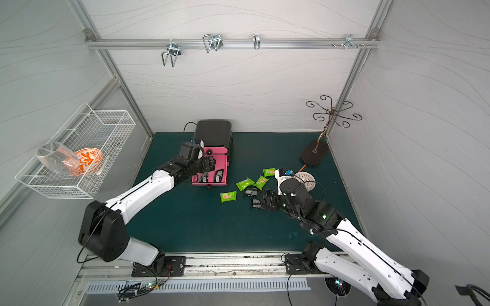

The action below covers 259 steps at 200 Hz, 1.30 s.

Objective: Place the cookies into the drawer by color
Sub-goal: Place the cookie in the drawer, then pick up the cookie at the center of the board.

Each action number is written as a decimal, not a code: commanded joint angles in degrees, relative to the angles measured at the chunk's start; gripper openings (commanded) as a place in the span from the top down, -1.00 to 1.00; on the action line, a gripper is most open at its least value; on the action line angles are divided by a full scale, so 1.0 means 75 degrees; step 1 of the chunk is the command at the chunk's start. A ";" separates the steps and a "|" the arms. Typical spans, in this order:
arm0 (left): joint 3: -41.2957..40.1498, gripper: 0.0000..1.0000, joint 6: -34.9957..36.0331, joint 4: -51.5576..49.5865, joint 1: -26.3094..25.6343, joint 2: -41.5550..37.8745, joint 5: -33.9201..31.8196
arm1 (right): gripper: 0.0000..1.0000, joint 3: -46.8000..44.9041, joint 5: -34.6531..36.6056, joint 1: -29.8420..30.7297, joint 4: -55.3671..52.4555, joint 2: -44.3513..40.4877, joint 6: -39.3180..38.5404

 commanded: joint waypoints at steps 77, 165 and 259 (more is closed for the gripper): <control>0.0197 -0.42 0.2285 0.0956 -0.3382 0.1337 0.1820 | -0.52 -0.0070 0.0771 -0.0022 -0.0178 -0.0425 0.0111; 0.2263 -0.40 0.3422 -0.0162 -0.3768 0.4028 0.2132 | -0.52 -0.0406 0.2130 -0.0022 -0.0537 -0.1986 0.0278; 0.2896 -0.39 0.3348 -0.0727 -0.3755 0.5292 0.2672 | -0.52 -0.0364 0.1976 -0.0025 -0.0478 -0.1759 0.0326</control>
